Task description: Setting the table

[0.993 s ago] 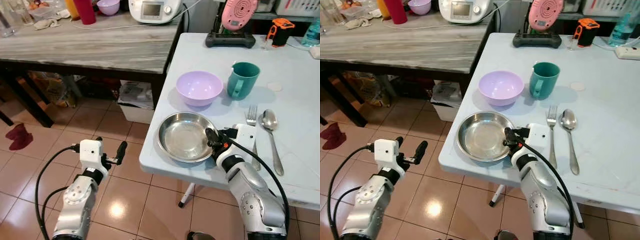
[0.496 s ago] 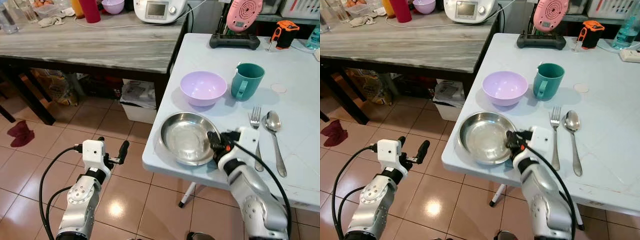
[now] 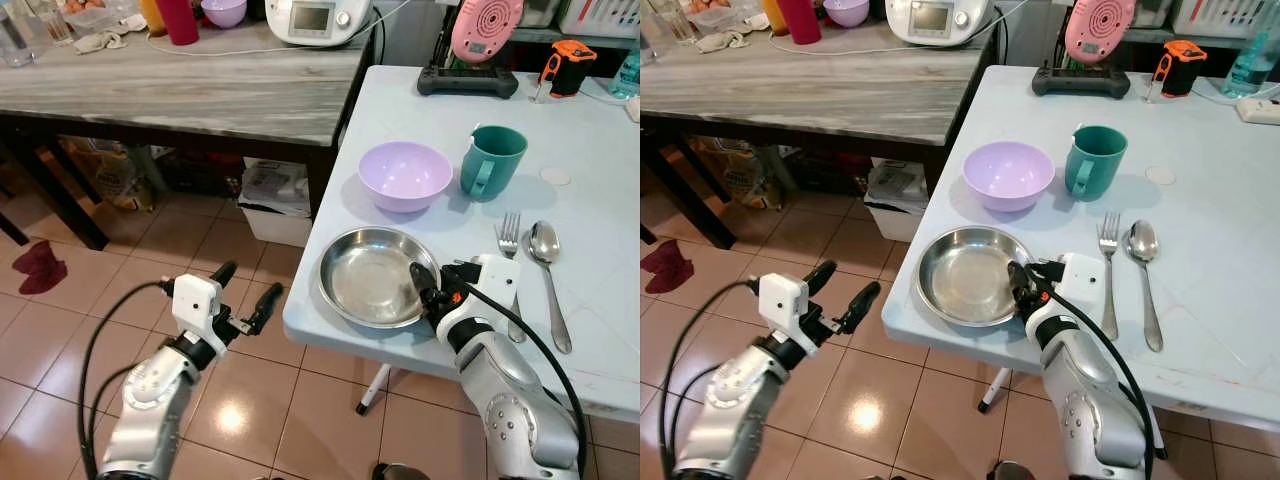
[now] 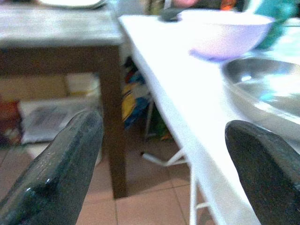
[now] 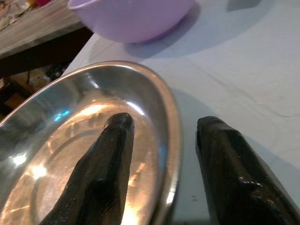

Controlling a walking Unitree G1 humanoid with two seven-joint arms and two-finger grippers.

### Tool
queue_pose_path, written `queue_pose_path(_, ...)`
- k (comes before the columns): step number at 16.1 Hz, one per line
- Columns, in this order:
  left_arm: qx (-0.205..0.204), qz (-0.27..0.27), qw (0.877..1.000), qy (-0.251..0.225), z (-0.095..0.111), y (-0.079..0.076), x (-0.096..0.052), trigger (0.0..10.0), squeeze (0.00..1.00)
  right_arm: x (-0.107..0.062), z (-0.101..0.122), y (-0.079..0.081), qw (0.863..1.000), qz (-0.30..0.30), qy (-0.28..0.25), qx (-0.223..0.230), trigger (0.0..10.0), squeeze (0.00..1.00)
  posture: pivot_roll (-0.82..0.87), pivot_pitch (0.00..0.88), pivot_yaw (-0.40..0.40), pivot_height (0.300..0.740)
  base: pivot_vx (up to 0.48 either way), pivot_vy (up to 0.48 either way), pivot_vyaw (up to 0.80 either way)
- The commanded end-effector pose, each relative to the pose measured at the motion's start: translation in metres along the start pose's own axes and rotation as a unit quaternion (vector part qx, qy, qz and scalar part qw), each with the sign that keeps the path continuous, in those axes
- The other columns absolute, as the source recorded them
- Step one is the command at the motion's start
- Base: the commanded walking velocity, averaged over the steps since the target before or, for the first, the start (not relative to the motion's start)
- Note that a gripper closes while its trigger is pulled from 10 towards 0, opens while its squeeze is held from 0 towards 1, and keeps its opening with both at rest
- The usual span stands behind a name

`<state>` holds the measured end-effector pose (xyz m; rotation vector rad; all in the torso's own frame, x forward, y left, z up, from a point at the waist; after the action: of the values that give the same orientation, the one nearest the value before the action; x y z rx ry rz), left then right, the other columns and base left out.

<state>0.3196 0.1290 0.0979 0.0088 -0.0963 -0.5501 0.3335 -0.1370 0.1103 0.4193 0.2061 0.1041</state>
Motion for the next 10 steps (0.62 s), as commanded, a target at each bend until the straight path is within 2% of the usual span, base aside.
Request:
queue_pose_path(1,-0.001,-0.014,1.0,0.005,0.0,-0.002,-0.004,10.0,0.0,0.0,0.005,0.013,1.0,0.022,-0.006,0.004,10.0,0.0,-0.17,0.117,0.064,0.74,0.0,0.0,0.0)
queue_pose_path(5,0.031,-0.092,0.995,0.0,0.012,-0.013,-0.014,10.0,0.0,0.0,-0.002,0.023,0.999,0.043,0.024,0.012,10.0,0.0,-0.17,0.124,0.062,0.74,0.0,0.0,0.0)
queue_pose_path(10,0.035,-0.121,0.992,0.012,0.009,-0.02,-0.019,10.0,0.0,0.001,-0.01,0.025,0.997,0.046,0.052,0.021,10.0,0.0,-0.17,0.125,0.061,0.74,0.0,0.0,0.0)
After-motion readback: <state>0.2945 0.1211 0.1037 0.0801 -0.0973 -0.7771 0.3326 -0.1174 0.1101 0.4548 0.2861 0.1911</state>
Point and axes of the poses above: a point about 5 cm out from each wrist's last joint towards the gripper, its own x axis pointing out of the wrist towards the gripper, its own z axis along the axis of the wrist's last joint, y = z × x, the point moved 6 cm from there along x, pointing out of the wrist towards the gripper, and after that the axes turned 3 degrees about x, right-handed, at the moved point
